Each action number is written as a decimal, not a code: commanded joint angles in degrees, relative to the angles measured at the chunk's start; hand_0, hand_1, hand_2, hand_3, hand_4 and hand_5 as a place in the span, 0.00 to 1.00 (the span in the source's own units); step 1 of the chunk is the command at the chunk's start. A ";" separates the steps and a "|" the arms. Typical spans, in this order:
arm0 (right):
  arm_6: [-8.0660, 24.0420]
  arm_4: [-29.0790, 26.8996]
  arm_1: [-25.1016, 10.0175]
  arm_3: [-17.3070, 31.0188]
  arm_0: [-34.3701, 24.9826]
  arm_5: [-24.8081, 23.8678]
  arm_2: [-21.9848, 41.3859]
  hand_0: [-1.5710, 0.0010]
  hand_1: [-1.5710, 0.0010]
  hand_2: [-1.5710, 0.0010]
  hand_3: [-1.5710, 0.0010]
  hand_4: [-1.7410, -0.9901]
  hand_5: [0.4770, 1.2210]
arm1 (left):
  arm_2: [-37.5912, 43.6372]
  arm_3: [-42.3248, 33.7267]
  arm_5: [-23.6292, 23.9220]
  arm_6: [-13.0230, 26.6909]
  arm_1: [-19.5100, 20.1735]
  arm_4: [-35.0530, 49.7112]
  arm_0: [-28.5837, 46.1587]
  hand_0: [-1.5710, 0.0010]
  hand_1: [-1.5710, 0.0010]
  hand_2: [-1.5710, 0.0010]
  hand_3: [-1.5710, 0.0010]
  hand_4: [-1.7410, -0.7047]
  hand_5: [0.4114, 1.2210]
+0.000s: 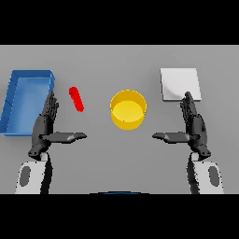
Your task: Pick up the red beaker and tilt it to pour out 1 green nut into yellow bowl. Pick up the yellow bowl and place it on the metallic measuring scale.
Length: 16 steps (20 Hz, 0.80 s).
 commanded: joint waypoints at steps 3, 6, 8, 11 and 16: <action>0.24 -0.02 -0.03 0.38 -0.52 -0.13 -0.13 1.00 1.00 1.00 1.00 0.66 0.27 | 0.14 -0.03 -0.09 -0.01 0.19 0.17 0.05 1.00 1.00 1.00 1.00 0.52 0.30; 0.08 -0.02 0.04 0.94 -1.08 -0.18 -0.23 1.00 1.00 1.00 1.00 0.66 0.27 | 0.39 -0.06 -0.51 -0.53 0.44 0.59 0.60 1.00 1.00 1.00 1.00 0.52 0.30; -5.85 9.62 -3.51 -2.40 2.23 -2.27 3.78 1.00 1.00 1.00 1.00 0.67 0.27 | -2.81 -4.49 -1.00 -0.70 3.15 -3.89 3.08 1.00 1.00 1.00 1.00 0.52 0.29; -6.12 13.89 -4.52 -5.58 4.29 -3.20 6.01 1.00 1.00 1.00 1.00 0.67 0.27 | -5.04 -7.87 -1.18 2.02 4.13 -6.43 5.27 1.00 1.00 1.00 1.00 0.50 0.30; -5.35 13.08 -4.19 -6.56 4.83 -1.93 6.68 1.00 1.00 1.00 1.00 0.65 0.28 | -6.39 -6.92 -1.86 3.01 4.30 -7.86 4.16 1.00 1.00 1.00 1.00 0.47 0.33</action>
